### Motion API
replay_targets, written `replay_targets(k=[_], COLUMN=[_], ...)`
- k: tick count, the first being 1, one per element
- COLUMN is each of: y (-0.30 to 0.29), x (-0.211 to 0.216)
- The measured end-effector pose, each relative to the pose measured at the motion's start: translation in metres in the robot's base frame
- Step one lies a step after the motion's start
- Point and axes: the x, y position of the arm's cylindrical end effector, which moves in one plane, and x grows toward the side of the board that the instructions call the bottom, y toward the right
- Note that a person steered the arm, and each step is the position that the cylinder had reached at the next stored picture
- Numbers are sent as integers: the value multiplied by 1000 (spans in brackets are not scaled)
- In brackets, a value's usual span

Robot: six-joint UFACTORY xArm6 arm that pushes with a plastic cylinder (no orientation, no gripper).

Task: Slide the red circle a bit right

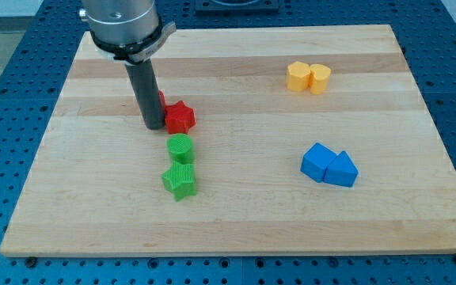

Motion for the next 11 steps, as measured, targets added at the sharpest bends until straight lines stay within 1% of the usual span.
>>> replay_targets(k=[2,3,4,5,6,8,9,10,11], y=[0,-10,-44,-56,-56,-53,-50,-13,-12], x=[-20,-16,-7,-8,-40,-61,-61,-61,-61])
